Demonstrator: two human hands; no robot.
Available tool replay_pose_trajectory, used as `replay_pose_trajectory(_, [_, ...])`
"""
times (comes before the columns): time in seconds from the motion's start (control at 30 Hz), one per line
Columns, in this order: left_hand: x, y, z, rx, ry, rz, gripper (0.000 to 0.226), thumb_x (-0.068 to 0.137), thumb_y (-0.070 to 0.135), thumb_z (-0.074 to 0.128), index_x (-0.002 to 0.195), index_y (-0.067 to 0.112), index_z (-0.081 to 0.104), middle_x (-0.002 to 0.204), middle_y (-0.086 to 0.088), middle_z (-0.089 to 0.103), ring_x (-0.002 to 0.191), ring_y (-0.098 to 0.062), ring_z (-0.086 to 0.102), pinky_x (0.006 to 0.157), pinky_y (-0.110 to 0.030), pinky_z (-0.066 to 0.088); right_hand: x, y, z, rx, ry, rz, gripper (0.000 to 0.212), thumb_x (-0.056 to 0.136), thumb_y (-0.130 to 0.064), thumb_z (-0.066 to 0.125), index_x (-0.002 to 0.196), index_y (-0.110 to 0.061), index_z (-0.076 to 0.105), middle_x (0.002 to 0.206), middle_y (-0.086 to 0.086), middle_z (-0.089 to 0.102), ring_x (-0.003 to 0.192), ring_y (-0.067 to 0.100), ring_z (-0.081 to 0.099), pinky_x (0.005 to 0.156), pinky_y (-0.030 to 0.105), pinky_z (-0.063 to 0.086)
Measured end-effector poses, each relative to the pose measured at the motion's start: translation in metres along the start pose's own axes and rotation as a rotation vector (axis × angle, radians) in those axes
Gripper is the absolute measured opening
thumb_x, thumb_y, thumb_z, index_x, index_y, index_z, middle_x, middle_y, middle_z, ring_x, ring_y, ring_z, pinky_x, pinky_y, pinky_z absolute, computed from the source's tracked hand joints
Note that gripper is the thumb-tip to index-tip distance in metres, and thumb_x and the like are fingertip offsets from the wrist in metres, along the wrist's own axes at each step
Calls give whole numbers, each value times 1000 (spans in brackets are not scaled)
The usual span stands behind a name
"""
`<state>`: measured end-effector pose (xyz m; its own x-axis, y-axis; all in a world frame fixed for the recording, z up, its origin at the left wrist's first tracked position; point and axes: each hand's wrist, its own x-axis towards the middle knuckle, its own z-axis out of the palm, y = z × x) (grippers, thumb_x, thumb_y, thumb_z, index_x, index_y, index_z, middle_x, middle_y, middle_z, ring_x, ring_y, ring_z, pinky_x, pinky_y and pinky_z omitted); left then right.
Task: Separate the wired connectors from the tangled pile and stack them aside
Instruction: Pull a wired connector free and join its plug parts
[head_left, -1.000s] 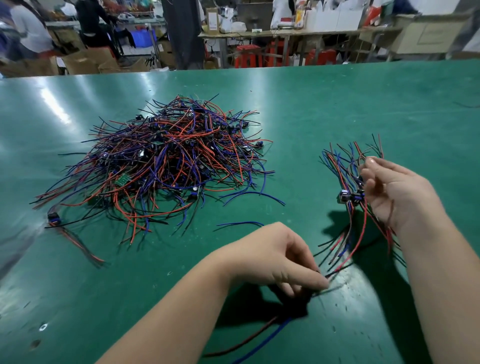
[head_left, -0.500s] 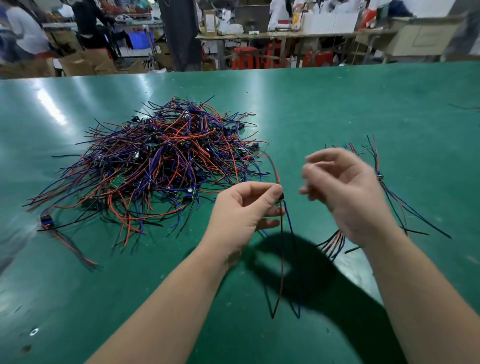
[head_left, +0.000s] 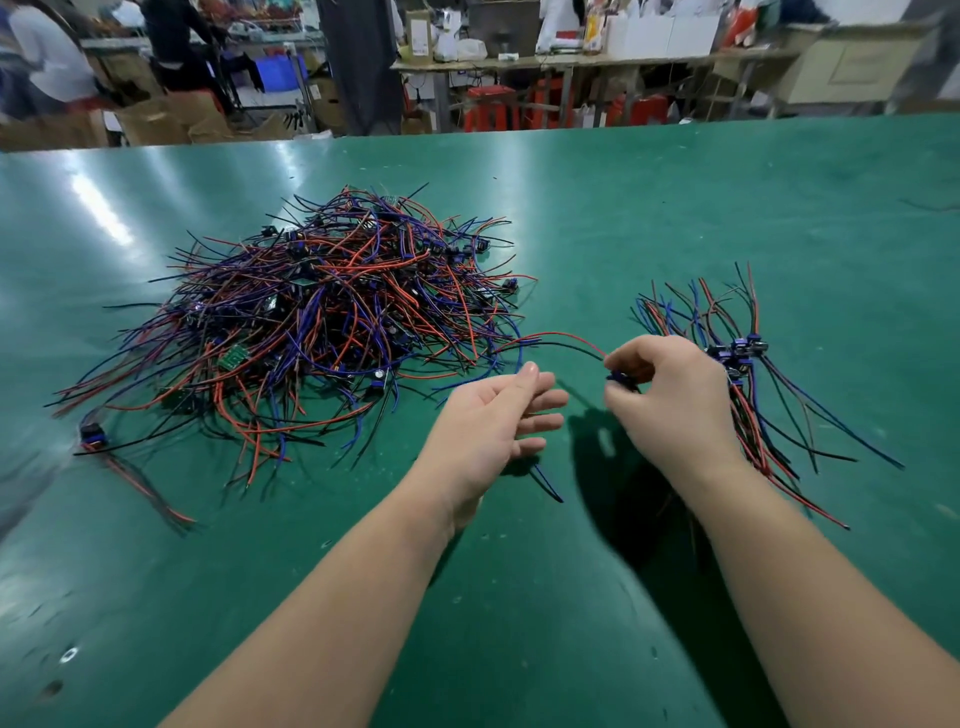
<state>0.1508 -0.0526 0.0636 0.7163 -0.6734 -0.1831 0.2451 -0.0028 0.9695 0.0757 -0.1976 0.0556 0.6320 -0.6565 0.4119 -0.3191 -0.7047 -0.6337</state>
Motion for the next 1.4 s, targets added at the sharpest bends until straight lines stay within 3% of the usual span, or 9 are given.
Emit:
replay_pose_trajectory(0.27, [7,6,-38,936,490,415,19,88,25,59,103,28,68,117,-1,58,113,-22,47,99,-30,33,14,27,-16,-247,-47,211,18,75,-22,78,68,-13,65,78,8,66,78,26,58,70,30,44])
replay_pose_trajectory(0.43, [10,4,-62,1344,570,19,42,88,36,53,130,32,51,154,-18,17,140,-33,11,113,-47,11,13,22,-21,-359,-43,266,18,82,-29,72,75,-13,72,69,11,65,73,33,60,65,33,50])
replay_pose_trajectory(0.57, [13,3,-70,1511,602,28,31,91,32,49,119,23,60,136,-4,44,123,-30,40,108,-43,19,8,15,-22,-366,-48,238,24,88,-29,61,71,-14,70,60,6,62,68,32,58,64,32,49])
replay_pose_trajectory(0.73, [18,2,-73,1432,602,151,28,92,17,50,114,28,64,123,2,54,109,-23,52,96,-38,27,2,7,-19,-297,-49,163,19,87,-23,56,78,-16,72,71,2,66,72,27,59,65,31,46])
replay_pose_trajectory(0.9, [14,12,-66,1040,607,602,30,86,6,63,115,15,65,108,-3,66,91,-19,62,85,-17,40,1,-1,-17,-141,-3,47,16,85,-17,59,93,-14,73,93,4,69,86,20,60,79,26,43])
replay_pose_trajectory(1.07, [7,17,-54,712,597,842,44,78,7,72,119,12,57,114,-6,57,71,1,63,83,-11,46,-7,-15,-11,102,-2,45,14,83,-12,62,88,-21,72,68,-16,59,56,-1,49,58,10,34])
replay_pose_trajectory(1.2, [3,17,-40,547,551,956,56,75,6,74,123,20,48,123,-4,52,77,-2,66,88,-40,52,-11,-28,-8,562,-218,155,21,84,-4,64,80,-23,72,66,-4,67,54,7,54,56,18,43])
replay_pose_trajectory(1.3, [1,11,-32,615,421,1075,65,73,-1,74,128,18,44,123,-6,51,83,-2,65,86,-22,50,-14,-38,-7,999,-370,234,7,83,-15,66,88,-15,71,73,2,70,56,10,58,52,16,42])
replay_pose_trajectory(1.4, [-2,6,-22,731,289,1144,65,72,-6,73,129,10,46,120,-2,48,86,-6,63,89,-7,40,-13,-40,-7,1159,-381,269,34,63,-30,71,90,-11,69,74,1,70,59,9,61,51,14,43])
